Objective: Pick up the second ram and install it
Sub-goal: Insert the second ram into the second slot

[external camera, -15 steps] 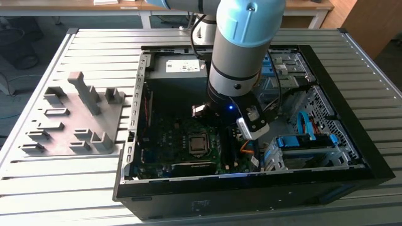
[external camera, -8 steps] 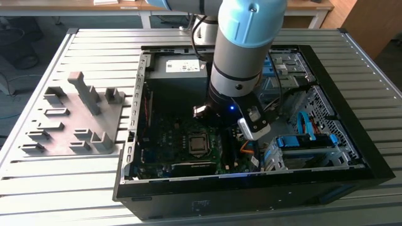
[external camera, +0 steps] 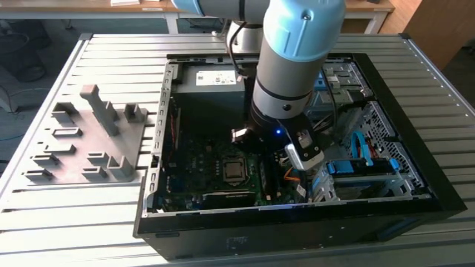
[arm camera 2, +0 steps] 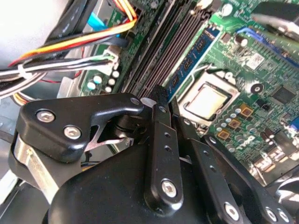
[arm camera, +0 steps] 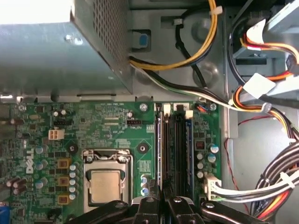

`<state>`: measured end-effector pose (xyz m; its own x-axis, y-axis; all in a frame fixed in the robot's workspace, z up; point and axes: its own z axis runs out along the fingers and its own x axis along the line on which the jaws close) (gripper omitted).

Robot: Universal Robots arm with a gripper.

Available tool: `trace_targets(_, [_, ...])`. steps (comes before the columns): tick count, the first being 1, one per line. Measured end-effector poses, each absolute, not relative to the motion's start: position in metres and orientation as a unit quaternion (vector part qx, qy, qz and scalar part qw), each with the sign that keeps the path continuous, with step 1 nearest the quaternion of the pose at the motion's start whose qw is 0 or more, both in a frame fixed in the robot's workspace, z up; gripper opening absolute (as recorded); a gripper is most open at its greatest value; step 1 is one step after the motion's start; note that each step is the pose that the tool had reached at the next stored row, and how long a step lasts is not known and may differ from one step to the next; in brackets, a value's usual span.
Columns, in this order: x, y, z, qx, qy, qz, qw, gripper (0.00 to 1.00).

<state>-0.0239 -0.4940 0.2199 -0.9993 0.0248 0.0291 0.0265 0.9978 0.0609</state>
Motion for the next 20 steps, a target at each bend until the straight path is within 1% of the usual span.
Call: trace_targets(20, [-0.0187, -0.4949, 0.2169, -0.013, -0.999, -0.027, 0.014, 0.14])
